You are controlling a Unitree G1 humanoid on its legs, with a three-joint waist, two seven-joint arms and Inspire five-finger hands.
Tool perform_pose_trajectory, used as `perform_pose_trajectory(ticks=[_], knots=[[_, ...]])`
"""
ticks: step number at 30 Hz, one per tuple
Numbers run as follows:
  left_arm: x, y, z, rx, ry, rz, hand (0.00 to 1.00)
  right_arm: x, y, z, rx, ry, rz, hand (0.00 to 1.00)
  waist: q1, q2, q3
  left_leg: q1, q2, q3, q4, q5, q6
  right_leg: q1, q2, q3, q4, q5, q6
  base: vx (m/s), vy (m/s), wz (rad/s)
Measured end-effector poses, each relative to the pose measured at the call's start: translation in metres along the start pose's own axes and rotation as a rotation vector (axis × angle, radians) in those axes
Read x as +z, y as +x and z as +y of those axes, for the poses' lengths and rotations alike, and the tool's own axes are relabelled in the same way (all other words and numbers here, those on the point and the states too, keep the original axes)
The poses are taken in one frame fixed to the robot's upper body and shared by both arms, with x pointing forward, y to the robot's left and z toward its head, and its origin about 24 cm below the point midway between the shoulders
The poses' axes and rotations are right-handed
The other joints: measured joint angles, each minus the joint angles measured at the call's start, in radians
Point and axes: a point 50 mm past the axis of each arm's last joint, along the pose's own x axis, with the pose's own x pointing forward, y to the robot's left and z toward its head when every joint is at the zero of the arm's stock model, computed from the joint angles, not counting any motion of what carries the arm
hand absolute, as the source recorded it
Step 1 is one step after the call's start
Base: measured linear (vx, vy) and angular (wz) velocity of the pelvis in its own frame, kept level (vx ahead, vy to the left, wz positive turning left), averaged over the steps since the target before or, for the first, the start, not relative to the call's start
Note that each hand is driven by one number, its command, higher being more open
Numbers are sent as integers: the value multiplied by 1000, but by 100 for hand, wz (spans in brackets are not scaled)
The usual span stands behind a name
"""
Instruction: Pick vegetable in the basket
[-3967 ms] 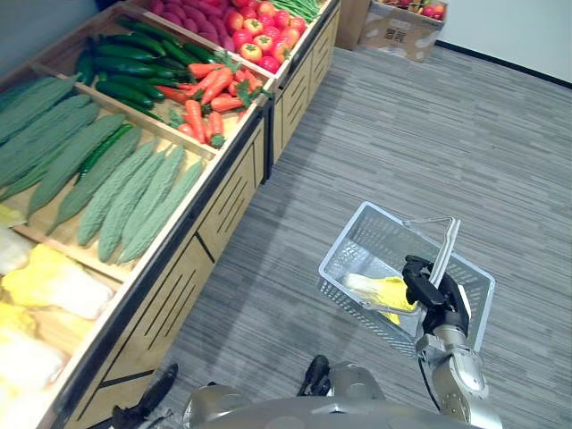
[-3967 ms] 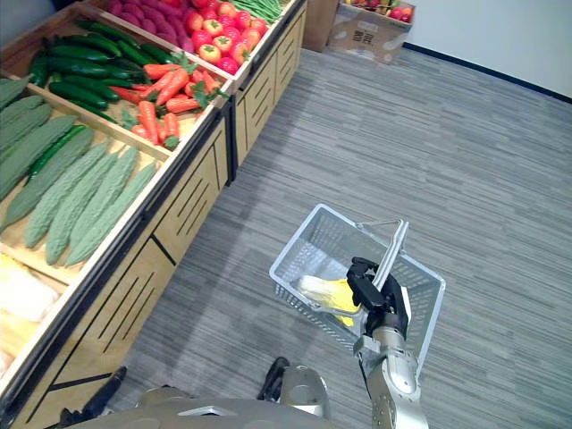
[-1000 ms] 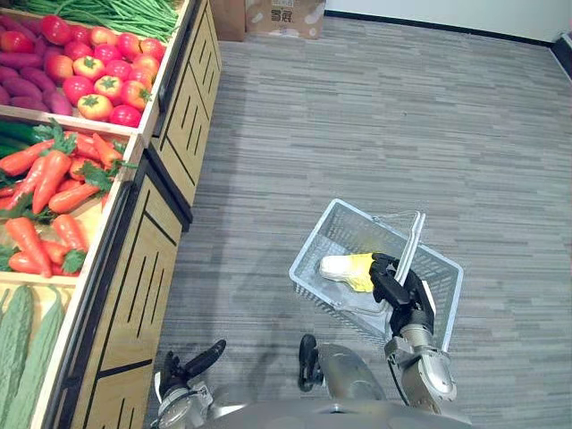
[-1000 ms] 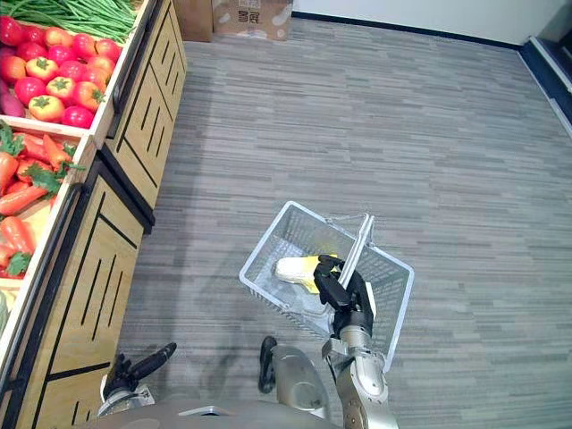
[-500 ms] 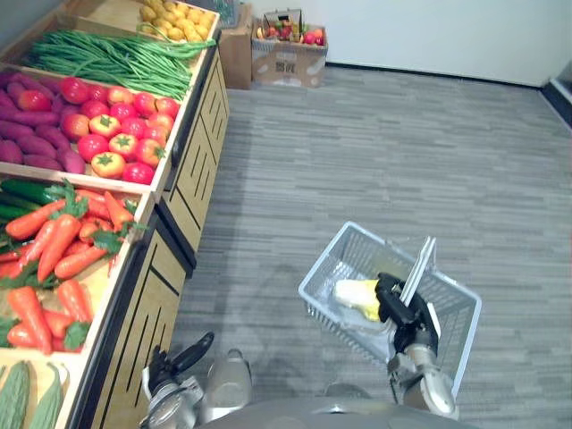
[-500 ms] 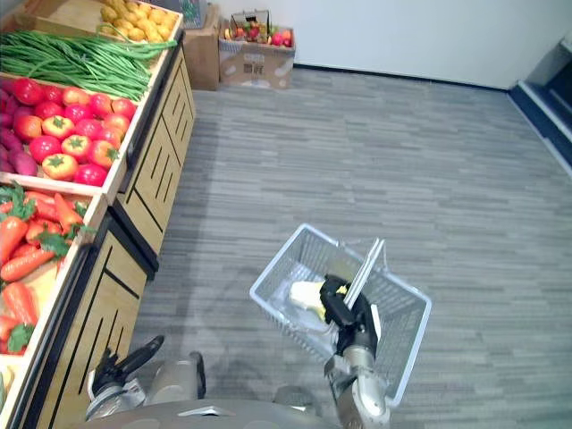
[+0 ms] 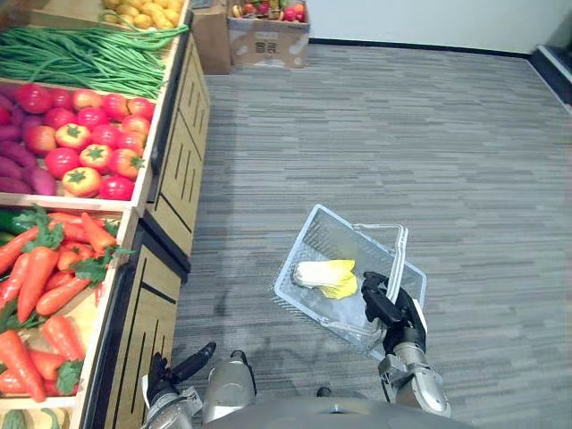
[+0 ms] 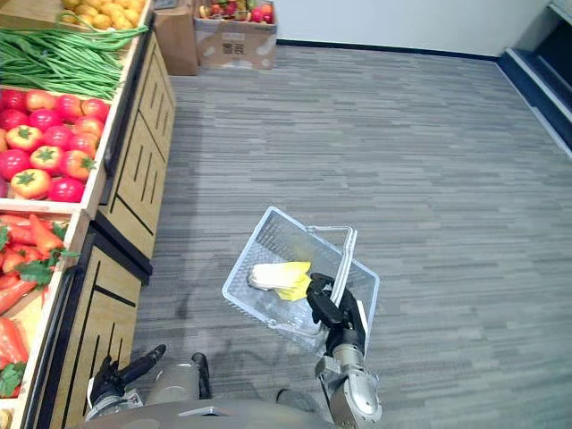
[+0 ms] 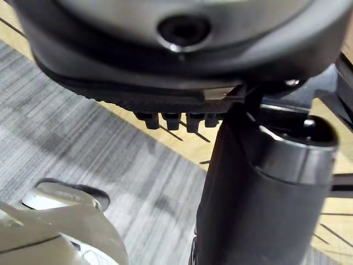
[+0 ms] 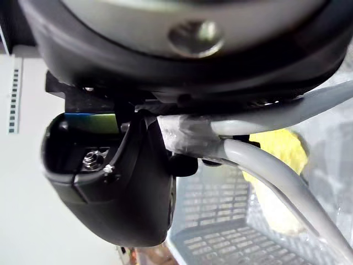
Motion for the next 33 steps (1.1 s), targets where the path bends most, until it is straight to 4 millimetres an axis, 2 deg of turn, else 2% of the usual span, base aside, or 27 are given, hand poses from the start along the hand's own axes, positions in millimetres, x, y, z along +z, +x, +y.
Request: perform_pose_trajectory(ticks=[4, 10, 17, 18, 21, 22, 24, 25, 27, 28, 30, 31, 32, 33], knots=[[-1, -1, 3, 3, 2, -2, 100, -7, -1, 5, 19, -3, 30, 0, -1, -17, -13, -6, 8, 24, 35, -53, 7, -20, 0, 25, 5, 24, 14, -56, 99, -37], [-1, -2, 6, 7, 4, -6, 100, -12, -5, 1, 6, -11, 53, 0, -4, -29, -29, -37, -5, 7, 51, -65, 24, -68, -2, 14, 74, 46, 8, 25, 102, 6], [1, -2, 8, 2, 13, -16, 100, -13, -5, 2, 14, -11, 59, 0, -30, -21, -37, -18, -62, -51, 78, -98, 83, -157, -30, -14, 380, 49, 4, 106, 103, 34], [1, -2, 8, 0, 13, -15, 100, -13, -5, 3, 16, -11, 60, 0, -32, -20, -36, -9, -70, -56, 87, -103, 92, -165, -36, -17, 427, 56, -6, 184, 117, 40], [1, -3, 5, -18, 15, -8, 100, -15, -5, 9, 49, -10, 67, 0, -34, 1, -22, 41, -82, -79, 82, -118, 114, -211, -40, -27, 593, 147, -25, 145, 91, 31], [1, -3, 5, -19, 14, -8, 100, -15, -5, 10, 53, -10, 68, 0, -35, 1, -22, 44, -83, -81, 82, -119, 115, -214, -40, -28, 604, 152, -27, 101, 39, 27], [1, -2, 7, -14, 17, -7, 100, -16, -6, 15, 85, -9, 71, 0, -41, 0, -19, 74, -83, -103, 65, -129, 121, -254, -38, -69, 710, 82, -108, 87, 2, 26], [1, -2, 8, -12, 20, -6, 100, -16, -6, 15, 90, -28, 69, 0, -47, 2, -18, 91, -83, -115, 51, -129, 120, -271, -38, -108, 725, 44, -120, 53, -20, 22], [-1, -3, 8, -12, 23, -2, 100, -16, -6, 15, 91, -42, 71, 0, -56, 4, -15, 112, -83, -128, 37, -131, 116, -293, -36, -150, 684, -18, -111, 67, -60, 22], [-1, -3, 6, -20, 31, 1, 100, -16, -6, 14, 89, -42, 71, 0, -58, 6, -14, 123, -82, -139, 32, -135, 109, -303, -30, -161, 603, -49, -101, 81, -100, 27], [0, -1, 4, -33, 56, -1, 100, -16, -6, 14, 87, -42, 70, 0, -62, 9, -12, 126, -78, -161, 31, -140, 100, -312, -9, -153, 464, -51, -97, 90, -130, 33], [0, 0, 3, -39, 69, 6, 100, -15, -6, 13, 83, -43, 67, 0, -65, 17, -4, 139, -70, -179, 34, -149, 82, -312, 22, -112, 322, -36, -75, 118, -168, 37], [-2, -1, 3, -40, 73, 12, 100, -15, -6, 13, 82, -43, 67, 0, -66, 20, -2, 145, -66, -187, 35, -153, 75, -313, 32, -100, 274, -27, -60, 168, -235, 46], [-4, -1, 4, -38, 82, 22, 100, -15, -6, 13, 83, -43, 67, 0, -68, 21, -1, 157, -61, -205, 36, -162, 58, -312, 43, -78, 200, -3, -33, 133, -189, 37]])
